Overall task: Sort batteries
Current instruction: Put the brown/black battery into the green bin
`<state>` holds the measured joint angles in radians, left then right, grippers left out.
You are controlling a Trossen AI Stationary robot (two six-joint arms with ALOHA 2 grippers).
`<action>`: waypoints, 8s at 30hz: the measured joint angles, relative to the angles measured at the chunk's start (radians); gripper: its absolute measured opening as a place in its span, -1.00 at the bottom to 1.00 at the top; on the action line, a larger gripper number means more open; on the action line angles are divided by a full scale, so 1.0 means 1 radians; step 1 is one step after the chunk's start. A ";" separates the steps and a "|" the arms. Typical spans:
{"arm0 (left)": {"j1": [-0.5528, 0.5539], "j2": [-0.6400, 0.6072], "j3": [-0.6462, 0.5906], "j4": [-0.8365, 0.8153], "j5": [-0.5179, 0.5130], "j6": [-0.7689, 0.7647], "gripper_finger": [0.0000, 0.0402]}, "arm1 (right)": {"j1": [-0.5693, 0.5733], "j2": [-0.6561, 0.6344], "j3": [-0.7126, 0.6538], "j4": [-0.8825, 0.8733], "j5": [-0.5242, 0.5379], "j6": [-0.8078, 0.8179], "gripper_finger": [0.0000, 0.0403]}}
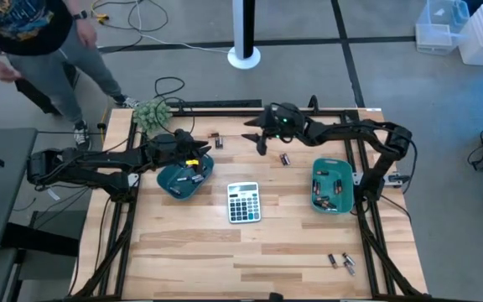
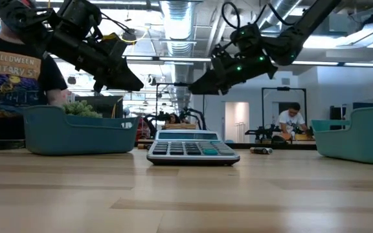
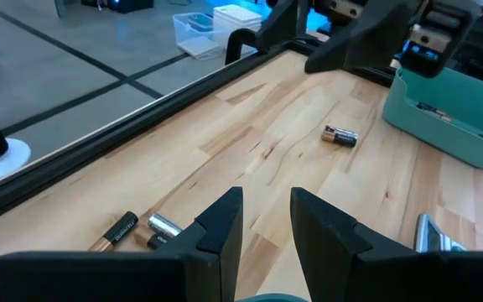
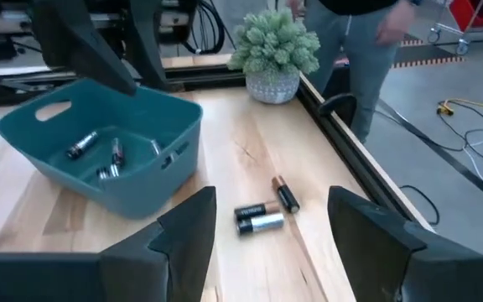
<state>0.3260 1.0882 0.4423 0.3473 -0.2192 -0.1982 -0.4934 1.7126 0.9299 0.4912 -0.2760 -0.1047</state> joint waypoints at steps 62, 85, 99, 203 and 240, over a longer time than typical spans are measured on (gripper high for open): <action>0.159 0.005 0.148 -0.178 0.032 -0.069 -0.51 | -0.012 -0.157 -0.252 0.390 0.044 0.062 0.21; 0.224 0.011 0.167 -0.235 0.037 -0.080 -0.51 | -0.013 -0.155 -0.251 0.377 0.043 0.052 0.21; 0.320 0.011 0.166 -0.232 0.167 -0.083 -0.51 | -0.006 -0.155 -0.251 0.378 0.043 0.045 0.21; 0.450 0.975 1.174 -1.285 0.327 0.582 -0.51 | -0.037 -0.217 -0.251 0.331 0.044 0.006 0.21; 0.414 0.970 0.995 -1.091 0.293 0.643 -0.80 | -0.039 -0.217 -0.251 0.318 0.043 0.000 0.21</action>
<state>0.7399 2.0586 1.4372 -0.7433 0.0738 0.4452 -0.5320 1.4960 0.6788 0.8096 -0.2329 -0.1051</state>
